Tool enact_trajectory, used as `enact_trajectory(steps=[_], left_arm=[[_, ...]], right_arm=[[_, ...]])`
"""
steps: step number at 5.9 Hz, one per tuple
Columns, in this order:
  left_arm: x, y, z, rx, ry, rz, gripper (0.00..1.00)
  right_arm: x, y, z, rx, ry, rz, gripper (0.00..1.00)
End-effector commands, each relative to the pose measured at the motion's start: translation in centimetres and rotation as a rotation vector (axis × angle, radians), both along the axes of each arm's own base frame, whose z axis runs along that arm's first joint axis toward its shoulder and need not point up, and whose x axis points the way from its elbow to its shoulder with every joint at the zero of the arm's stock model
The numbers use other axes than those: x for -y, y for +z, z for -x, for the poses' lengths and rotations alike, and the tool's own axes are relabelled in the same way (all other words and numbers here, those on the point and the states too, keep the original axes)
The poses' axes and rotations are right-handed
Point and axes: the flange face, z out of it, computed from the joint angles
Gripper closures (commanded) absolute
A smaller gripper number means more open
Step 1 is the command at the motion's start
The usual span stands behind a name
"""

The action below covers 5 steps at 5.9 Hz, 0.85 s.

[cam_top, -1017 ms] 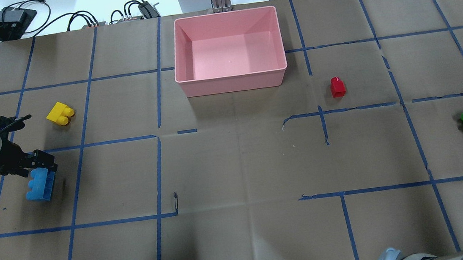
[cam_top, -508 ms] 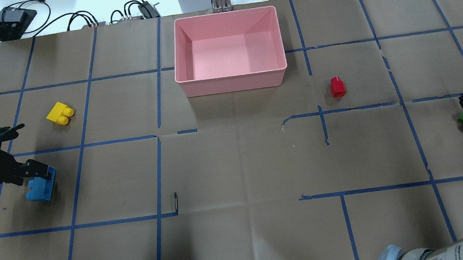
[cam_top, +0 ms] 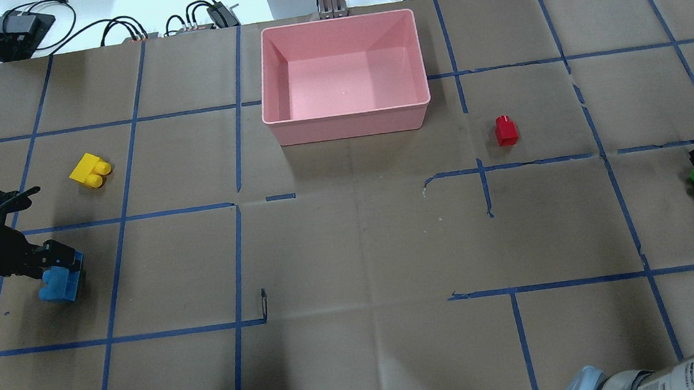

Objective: Put all blocks into box

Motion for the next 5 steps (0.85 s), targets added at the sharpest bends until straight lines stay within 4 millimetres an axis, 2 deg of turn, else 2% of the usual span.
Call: enact_trajectory(steps=[1, 2, 3, 4, 5], left_arm=[[0.2, 0.3, -0.2, 0.007, 0.001, 0.004, 0.52], [0.4, 1.0, -0.4, 0.016, -0.001, 0.013, 0.61], [1.2, 2.8, -0.4, 0.040, -0.009, 0.037, 0.66], [3.5, 6.9, -1.0, 0.059, -0.030, 0.059, 0.67], [6.7, 14.0, -0.8, 0.041, -0.057, 0.024, 0.68]], right_arm=[[-0.3, -0.8, 0.2, 0.005, -0.006, -0.005, 0.00], [-0.7, -1.9, -0.2, 0.009, -0.006, -0.011, 0.00], [-0.8, -2.2, -0.2, 0.010, -0.008, -0.014, 0.00], [-0.9, -2.1, -0.1, 0.004, -0.009, -0.021, 0.00], [-1.0, -2.0, -0.2, 0.004, -0.009, -0.021, 0.01]])
